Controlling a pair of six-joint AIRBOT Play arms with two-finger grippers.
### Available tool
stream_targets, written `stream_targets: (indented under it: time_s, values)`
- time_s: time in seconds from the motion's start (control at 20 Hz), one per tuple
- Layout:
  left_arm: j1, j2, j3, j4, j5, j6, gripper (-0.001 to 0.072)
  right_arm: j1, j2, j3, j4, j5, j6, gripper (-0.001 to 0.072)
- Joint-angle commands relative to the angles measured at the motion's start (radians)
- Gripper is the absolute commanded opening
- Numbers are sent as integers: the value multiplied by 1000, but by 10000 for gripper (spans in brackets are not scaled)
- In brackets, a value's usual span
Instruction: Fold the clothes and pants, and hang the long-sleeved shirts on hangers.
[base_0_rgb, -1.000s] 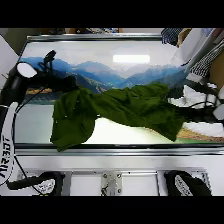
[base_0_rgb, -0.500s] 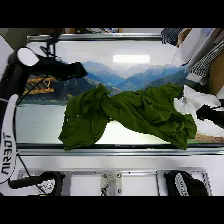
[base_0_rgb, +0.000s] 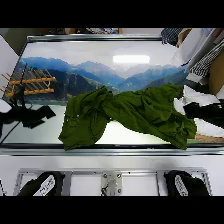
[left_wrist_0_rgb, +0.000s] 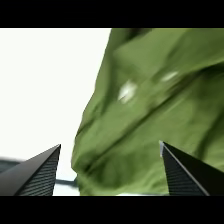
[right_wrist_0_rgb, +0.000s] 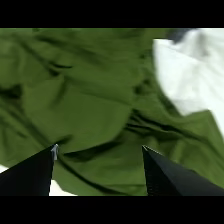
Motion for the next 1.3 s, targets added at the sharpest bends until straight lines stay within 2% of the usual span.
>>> stream_targets:
  time_s: [0.0, 0.3, 0.55, 0.8, 0.9, 1.05, 1.1, 1.15, 1.2, 1.25]
  values:
    - [56, 51, -201, 5, 39, -6, 678, 200, -70, 45, 26, 0, -16, 579]
    - [55, 51, -332, -69, 85, -5, 678, 544, -371, 263, 21, -7, -16, 579]
    - [55, 51, -368, -211, 158, -4, 677, 756, -692, 538, 23, -82, -13, 579]
    - [-22, 51, -369, -208, 176, -9, 677, 900, -971, 767, 26, -156, 56, 582]
    - [-61, 51, -369, -206, 215, -37, 676, 935, -1048, 822, 27, -184, 91, 584]
    - [-69, 51, -369, -198, 236, -69, 675, 956, -1115, 854, 129, -239, 105, 584]
    - [-65, 51, -369, -198, 236, -68, 515, 957, -1131, 854, 179, -268, 105, 584]
    - [-56, 51, -369, -193, 237, -68, 281, 957, -1148, 854, 226, -296, 105, 584]
    - [-51, 51, -369, -182, 240, -69, 242, 957, -1162, 854, 262, -316, 105, 584]
    - [-45, 51, -369, -165, 242, -69, 242, 957, -1175, 854, 292, -333, 105, 584]
